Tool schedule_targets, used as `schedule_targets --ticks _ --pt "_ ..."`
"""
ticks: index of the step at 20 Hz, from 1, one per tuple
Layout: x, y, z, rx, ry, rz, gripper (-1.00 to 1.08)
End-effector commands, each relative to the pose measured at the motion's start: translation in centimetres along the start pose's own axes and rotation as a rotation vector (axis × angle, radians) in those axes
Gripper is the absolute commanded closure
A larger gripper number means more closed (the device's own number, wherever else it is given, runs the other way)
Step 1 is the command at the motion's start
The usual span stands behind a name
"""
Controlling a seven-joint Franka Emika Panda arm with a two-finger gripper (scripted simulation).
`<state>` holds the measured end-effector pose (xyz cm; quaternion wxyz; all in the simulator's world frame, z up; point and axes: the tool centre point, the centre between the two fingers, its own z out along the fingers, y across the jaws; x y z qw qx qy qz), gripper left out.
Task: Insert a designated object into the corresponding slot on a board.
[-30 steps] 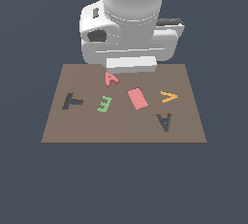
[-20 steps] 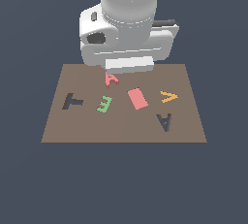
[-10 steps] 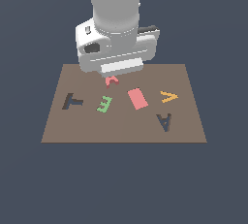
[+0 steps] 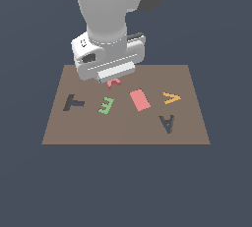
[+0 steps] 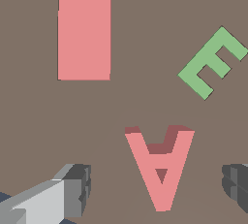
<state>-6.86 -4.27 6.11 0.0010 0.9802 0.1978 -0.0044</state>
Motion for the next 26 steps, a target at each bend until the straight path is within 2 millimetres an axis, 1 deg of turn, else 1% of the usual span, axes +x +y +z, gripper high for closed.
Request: schedule_targets --ticks 1,5,12,18,21,22,26 --pt "-0.3 0.3 0.6 0.000 0.005 -0.024 -0.92" --pt "-0.5 0.6 1.0 0.000 0.009 -0.042 -0.92" --pt "-0.5 0.7 1.2 0.000 0.008 -0.042 -0.92" --pt "-0.5 0.7 2.8 0.000 0.009 -0.044 -0.92" --pt "-0.5 0.7 3.1 0.000 0.009 -0.044 -0.92" --pt "-0.5 0.7 3.1 0.000 0.009 -0.044 1.08" --pt "-0.5 0.7 3.1 0.000 0.009 -0.044 1.08"
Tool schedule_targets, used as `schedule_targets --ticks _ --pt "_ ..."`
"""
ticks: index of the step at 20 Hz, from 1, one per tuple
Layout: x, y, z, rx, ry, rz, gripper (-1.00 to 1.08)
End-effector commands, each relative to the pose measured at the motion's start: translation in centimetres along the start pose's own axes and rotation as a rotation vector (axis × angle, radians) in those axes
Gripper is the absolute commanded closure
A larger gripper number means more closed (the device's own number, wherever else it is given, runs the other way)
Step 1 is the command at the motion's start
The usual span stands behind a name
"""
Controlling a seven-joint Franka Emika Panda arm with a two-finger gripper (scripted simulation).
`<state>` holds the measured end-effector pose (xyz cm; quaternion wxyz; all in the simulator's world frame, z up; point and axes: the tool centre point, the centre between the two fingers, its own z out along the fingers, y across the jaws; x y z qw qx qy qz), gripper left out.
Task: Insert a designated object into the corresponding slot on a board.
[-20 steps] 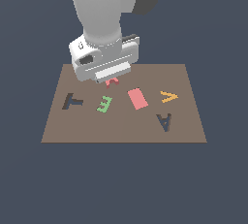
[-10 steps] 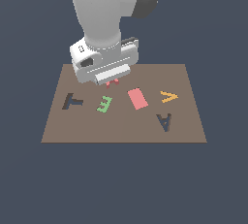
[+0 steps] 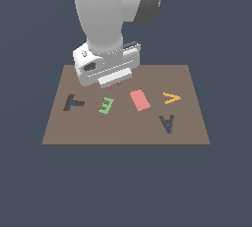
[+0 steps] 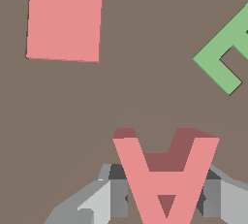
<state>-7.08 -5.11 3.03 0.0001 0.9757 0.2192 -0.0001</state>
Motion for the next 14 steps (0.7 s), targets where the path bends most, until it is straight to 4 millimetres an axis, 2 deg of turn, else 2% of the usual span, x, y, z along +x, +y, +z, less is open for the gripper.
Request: schedule_targets --ticks 1,14 --pt "0.02 -0.02 0.04 0.000 0.000 0.000 1.08" --pt "0.24 0.35 -0.02 0.000 0.000 -0.034 1.08"
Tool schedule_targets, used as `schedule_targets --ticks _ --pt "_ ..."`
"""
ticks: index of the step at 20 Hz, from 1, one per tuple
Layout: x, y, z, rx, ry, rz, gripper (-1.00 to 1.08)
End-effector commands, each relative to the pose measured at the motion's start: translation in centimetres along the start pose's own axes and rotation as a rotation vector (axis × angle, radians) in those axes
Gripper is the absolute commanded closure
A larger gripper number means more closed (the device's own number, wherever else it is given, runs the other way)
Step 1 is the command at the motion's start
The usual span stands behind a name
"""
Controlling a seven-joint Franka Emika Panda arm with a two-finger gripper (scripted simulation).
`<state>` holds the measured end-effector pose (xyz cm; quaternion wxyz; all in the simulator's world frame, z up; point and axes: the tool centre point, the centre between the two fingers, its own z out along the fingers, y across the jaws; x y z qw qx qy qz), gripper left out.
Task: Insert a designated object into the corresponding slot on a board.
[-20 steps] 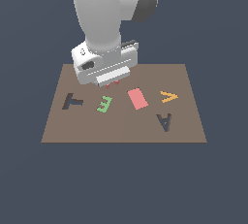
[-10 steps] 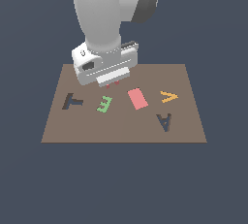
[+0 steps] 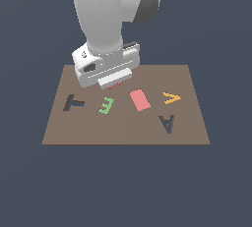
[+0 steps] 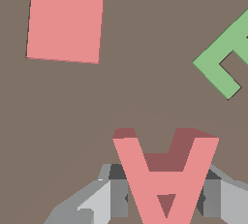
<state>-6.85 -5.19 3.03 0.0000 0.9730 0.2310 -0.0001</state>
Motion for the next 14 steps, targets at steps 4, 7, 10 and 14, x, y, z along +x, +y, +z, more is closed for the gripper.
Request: schedule_targets --ticks 4,7,10,14 --pt "0.4 0.7 0.0 -0.001 0.000 -0.060 1.08" --pt "0.8 1.2 -0.1 -0.001 0.000 -0.112 1.08" --pt "1.3 1.9 -0.1 -0.001 0.000 -0.178 1.08" --pt "2.3 2.8 -0.1 -0.001 0.000 -0.287 1.08"
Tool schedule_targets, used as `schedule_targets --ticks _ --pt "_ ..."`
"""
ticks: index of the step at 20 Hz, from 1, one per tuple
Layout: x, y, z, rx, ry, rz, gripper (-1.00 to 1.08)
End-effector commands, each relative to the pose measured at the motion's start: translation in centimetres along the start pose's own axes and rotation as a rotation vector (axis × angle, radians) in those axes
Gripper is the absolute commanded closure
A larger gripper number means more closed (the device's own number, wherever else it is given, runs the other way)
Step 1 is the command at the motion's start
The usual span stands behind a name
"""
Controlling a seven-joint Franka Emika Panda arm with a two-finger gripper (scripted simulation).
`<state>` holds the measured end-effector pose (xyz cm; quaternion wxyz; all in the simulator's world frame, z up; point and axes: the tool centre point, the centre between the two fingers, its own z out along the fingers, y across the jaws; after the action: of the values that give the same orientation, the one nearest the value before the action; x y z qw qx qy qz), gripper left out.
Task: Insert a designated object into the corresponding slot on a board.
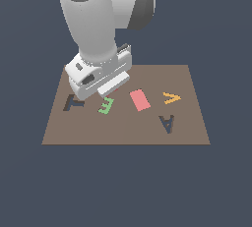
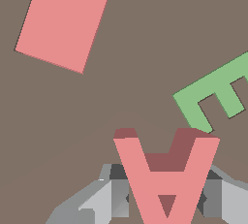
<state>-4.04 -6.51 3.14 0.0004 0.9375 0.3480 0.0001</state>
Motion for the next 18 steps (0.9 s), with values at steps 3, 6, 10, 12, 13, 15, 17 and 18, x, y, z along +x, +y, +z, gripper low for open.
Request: schedule_targets --ticks 3,6,10,12,13,15,17,18 --pt "1.0 1.4 -0.1 -0.001 0.000 -0.141 1.08" --pt "2.0 2.5 -0.1 -0.001 0.000 -0.255 1.08" --pt "3.7 3.8 -0.2 -0.001 0.001 -0.421 1.08" --pt "4.6 4.3 -0.2 -0.001 0.001 -0.506 1.08" --pt "5.1 4.6 -0.3 -0.001 0.001 -0.549 1.08" --pt "6.1 5.0 -0.3 -0.002 0.001 -0.635 1.08" --pt "7.1 5.3 -0.3 -0.002 0.001 -0.721 1.08" --pt "7.6 5.5 -0.4 -0.002 0.001 -0.764 1.08"
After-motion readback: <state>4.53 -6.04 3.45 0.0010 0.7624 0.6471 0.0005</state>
